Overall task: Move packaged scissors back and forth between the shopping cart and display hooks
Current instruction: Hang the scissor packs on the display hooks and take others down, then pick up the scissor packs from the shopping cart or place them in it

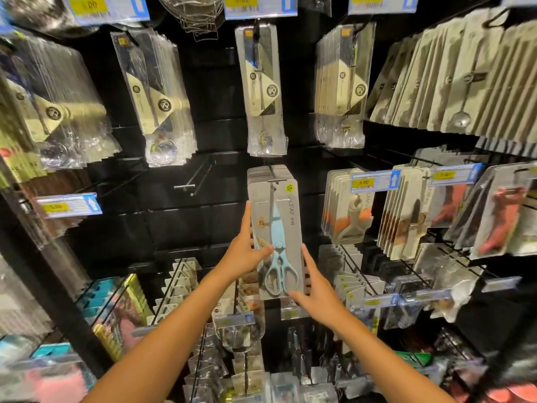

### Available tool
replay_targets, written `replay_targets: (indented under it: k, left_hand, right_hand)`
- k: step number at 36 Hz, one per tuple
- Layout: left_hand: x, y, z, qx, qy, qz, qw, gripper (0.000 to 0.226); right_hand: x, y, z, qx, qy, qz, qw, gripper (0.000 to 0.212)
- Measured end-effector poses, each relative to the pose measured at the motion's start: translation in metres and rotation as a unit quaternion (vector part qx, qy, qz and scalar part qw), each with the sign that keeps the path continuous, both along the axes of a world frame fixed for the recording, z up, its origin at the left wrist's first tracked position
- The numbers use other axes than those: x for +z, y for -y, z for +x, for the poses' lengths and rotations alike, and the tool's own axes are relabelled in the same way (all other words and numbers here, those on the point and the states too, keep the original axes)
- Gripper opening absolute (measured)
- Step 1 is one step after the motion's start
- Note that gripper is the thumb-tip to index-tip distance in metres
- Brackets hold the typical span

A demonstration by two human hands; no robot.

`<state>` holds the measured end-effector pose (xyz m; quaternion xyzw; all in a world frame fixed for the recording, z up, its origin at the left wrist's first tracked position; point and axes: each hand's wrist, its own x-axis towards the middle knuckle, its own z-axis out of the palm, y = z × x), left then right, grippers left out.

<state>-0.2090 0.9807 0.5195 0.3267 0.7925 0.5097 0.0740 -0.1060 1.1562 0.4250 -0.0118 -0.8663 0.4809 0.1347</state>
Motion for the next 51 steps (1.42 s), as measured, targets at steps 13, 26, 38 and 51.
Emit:
replay_targets:
  k: [13,26,38,51]
  left_hand:
    - [-0.028,-0.002,-0.006,0.063,-0.001,-0.053,0.997,0.099]
    - [-0.112,0.105,0.036,0.106,-0.127,-0.236,0.958,0.073]
    - [-0.178,0.314,0.155,0.229,-0.05,-0.411,0.881,0.07]
    - [-0.242,0.511,0.327,0.42,0.077,-0.36,0.829,0.075]
  right_hand:
    - [-0.02,-0.008,-0.02,-0.041,0.043,0.004,0.998,0.121]
    - [-0.072,0.024,-0.005,0.114,0.069,0.121,0.984,0.061]
    - [-0.094,0.209,-0.02,0.392,0.033,0.228,0.891,0.06]
    - [-0.093,0.439,0.021,0.566,0.025,0.369,0.737,0.06]
